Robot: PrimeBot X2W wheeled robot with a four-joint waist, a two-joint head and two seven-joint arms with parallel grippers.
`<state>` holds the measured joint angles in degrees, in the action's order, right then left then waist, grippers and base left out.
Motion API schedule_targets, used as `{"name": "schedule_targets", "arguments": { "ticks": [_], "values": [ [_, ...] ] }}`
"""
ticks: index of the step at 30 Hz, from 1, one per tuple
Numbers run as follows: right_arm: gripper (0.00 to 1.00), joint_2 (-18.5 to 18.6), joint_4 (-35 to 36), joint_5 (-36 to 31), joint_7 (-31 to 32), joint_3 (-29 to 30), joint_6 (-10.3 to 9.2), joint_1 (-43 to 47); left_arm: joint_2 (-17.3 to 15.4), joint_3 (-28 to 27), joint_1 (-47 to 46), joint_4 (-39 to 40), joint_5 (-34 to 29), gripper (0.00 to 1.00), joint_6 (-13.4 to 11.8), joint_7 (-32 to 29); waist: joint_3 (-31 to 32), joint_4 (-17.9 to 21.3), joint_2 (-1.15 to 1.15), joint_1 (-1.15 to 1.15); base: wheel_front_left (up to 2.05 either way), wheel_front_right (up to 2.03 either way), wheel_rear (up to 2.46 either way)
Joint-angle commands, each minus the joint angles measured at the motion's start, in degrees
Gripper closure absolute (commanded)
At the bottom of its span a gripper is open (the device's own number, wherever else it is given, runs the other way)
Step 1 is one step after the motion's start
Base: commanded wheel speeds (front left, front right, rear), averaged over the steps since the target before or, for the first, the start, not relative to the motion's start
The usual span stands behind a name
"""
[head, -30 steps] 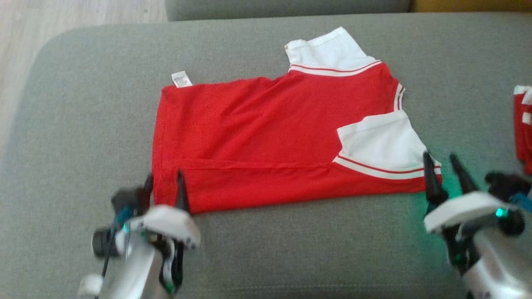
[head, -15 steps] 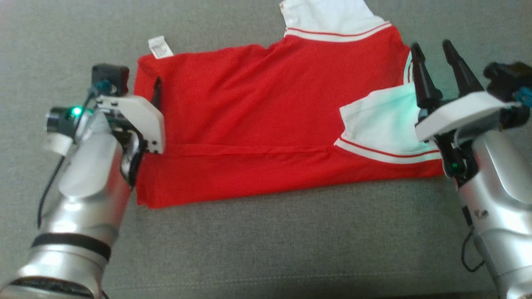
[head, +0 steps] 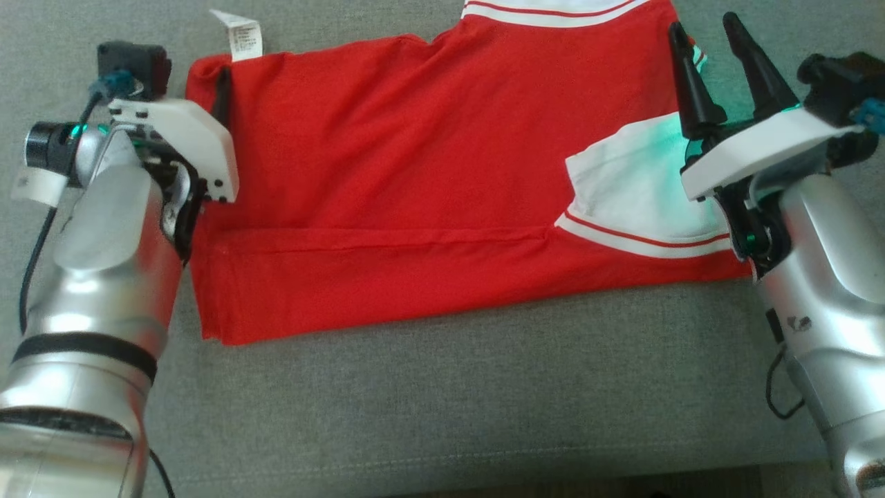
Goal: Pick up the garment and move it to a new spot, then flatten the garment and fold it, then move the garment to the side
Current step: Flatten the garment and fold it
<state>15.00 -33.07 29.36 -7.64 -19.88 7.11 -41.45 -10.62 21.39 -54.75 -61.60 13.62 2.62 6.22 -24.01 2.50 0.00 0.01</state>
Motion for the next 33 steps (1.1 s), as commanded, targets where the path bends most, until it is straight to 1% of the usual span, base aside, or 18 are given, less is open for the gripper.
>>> {"name": "schedule_targets", "arguments": {
  "ticks": [1, 5, 11, 12, 13, 14, 17, 21, 28, 33],
  "values": [
    [0.0, 0.2, 1.4, 0.5, -0.8, -0.8, 0.37, -1.2, -2.4, -1.5, -2.6, 0.6, 0.6, 0.0, 0.3, 0.8, -0.2, 0.0, 0.0, -0.01, 0.0, 0.0, 0.0],
    [0.0, 0.2, 0.9, 0.9, -1.1, -1.6, 0.37, -2.0, -2.2, -1.0, -3.6, -1.4, 0.9, 0.0, 1.4, 0.9, -0.5, 0.2, 0.0, -0.01, 0.0, 0.0, 0.0],
    [0.0, 0.2, 0.4, 1.5, -1.3, -2.4, 0.37, -3.1, -1.7, -0.7, -4.7, -3.6, 1.5, 0.0, 1.9, 1.1, -1.3, 0.4, 0.0, -0.01, 0.0, 0.0, 0.0],
    [0.0, 0.3, 0.3, 1.6, -1.3, -2.5, 0.37, -3.4, -1.5, -0.6, -4.8, -4.1, 1.7, 0.27, 2.1, 1.0, -1.4, 0.4, 0.0, -0.01, 0.0, 0.0, 0.0],
    [0.0, 0.4, 0.1, 1.8, -1.1, -2.6, 0.37, -3.8, -1.4, -0.4, -4.9, -4.5, 1.7, 0.81, 2.3, 0.8, -1.5, 0.3, 0.0, -0.01, 0.0, 0.0, 0.0],
    [0.0, 0.5, 0.0, 1.8, -0.9, -2.7, 0.37, -4.3, -1.2, -0.2, -5.0, -4.7, 1.7, 1.0, 2.6, 0.9, -1.6, 0.2, 0.0, -0.01, 0.0, 0.0, 0.0],
    [0.0, 1.2, -1.0, 1.6, 0.3, -2.9, 0.37, -6.3, -0.4, 0.1, -5.5, -5.1, 2.2, 1.0, 3.0, 1.6, -2.1, -0.7, 0.0, -0.01, 0.0, 0.0, 0.0],
    [0.0, 2.2, -3.6, 1.3, 3.2, -2.7, 0.37, -10.1, 1.3, 0.2, -6.3, -4.7, 2.9, 1.0, 3.2, 3.8, -2.9, -2.9, 0.0, -0.01, 0.0, 0.0, 0.0],
    [0.0, 3.6, -11.9, 0.8, 9.5, -1.6, 0.37, -18.2, 5.1, 2.3, -8.0, -3.5, 2.5, 1.0, 3.4, 6.2, -4.6, -8.7, 0.0, -0.01, 0.0, 0.0, 0.0],
    [0.0, 5.3, -18.4, -1.4, 13.3, -1.7, 0.37, -23.9, 7.2, 4.4, -8.9, -1.7, 3.1, 1.0, 3.8, 7.2, -6.4, -13.2, 0.0, -0.01, 0.0, 0.0, 0.0]
  ]
}}
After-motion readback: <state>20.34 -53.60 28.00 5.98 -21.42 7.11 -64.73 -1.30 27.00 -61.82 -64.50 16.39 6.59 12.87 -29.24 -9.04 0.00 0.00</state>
